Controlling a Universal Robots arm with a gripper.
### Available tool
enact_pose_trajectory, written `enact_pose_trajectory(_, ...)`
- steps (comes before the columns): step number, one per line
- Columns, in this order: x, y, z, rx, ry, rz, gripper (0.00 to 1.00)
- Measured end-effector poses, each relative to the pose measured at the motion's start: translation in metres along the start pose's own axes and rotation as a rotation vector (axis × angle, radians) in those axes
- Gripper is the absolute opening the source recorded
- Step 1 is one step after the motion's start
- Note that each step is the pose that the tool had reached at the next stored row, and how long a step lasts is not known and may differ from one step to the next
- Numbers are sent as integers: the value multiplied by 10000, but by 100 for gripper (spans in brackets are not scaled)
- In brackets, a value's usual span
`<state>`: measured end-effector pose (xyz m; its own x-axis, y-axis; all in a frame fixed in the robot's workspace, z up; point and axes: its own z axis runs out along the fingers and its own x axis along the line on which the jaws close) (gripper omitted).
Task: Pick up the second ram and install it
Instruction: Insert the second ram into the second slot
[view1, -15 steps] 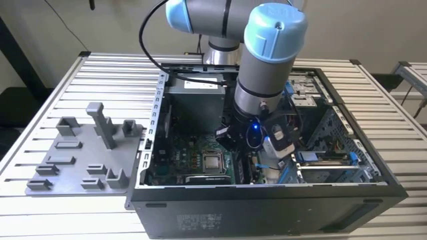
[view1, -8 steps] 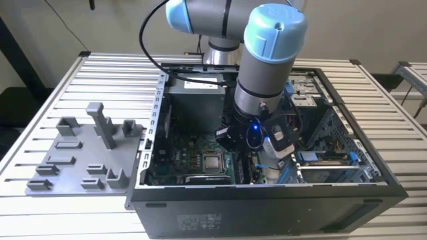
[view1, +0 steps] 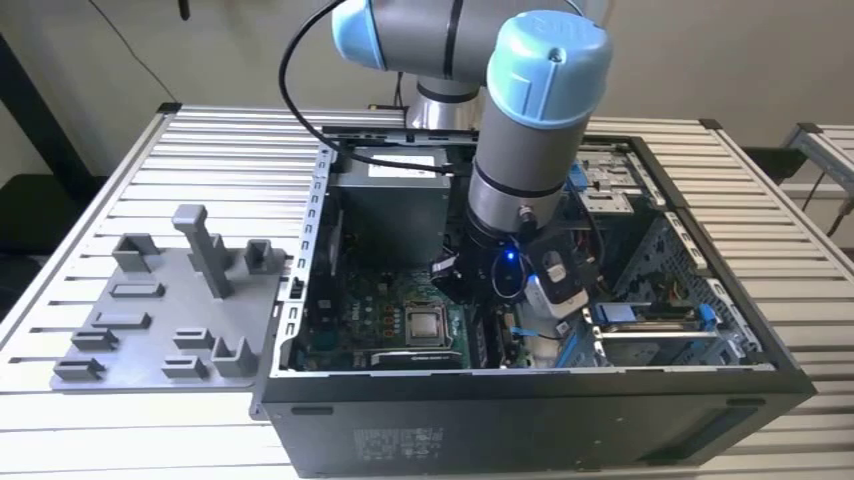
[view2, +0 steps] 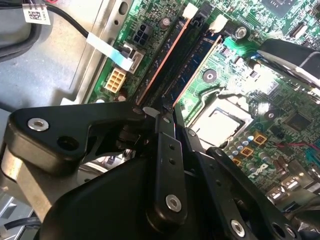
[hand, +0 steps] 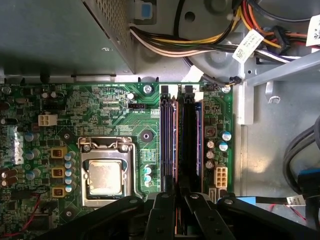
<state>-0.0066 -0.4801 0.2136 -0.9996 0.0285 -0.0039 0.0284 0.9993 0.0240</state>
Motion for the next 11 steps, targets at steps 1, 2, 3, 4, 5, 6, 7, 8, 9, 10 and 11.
enact_pose_trajectory(1,0,0,1,7,0,0,14)
enact_pose_trajectory(2,0,-1,1,11,0,1,14)
enact_pose_trajectory(3,0,-1,2,11,-1,0,14)
enact_pose_trajectory(4,0,-1,2,10,-1,0,14)
enact_pose_trajectory(5,0,-1,2,10,-1,0,14)
enact_pose_trajectory(6,0,-1,3,10,0,0,14)
enact_pose_trajectory(7,1,-1,3,9,0,-6,14)
enact_pose_trajectory(8,1,0,4,4,0,-30,14)
enact_pose_trajectory(9,1,0,5,4,0,-59,14)
enact_pose_trajectory(10,1,0,5,3,1,-86,14)
enact_pose_trajectory(11,4,0,4,4,2,-122,14)
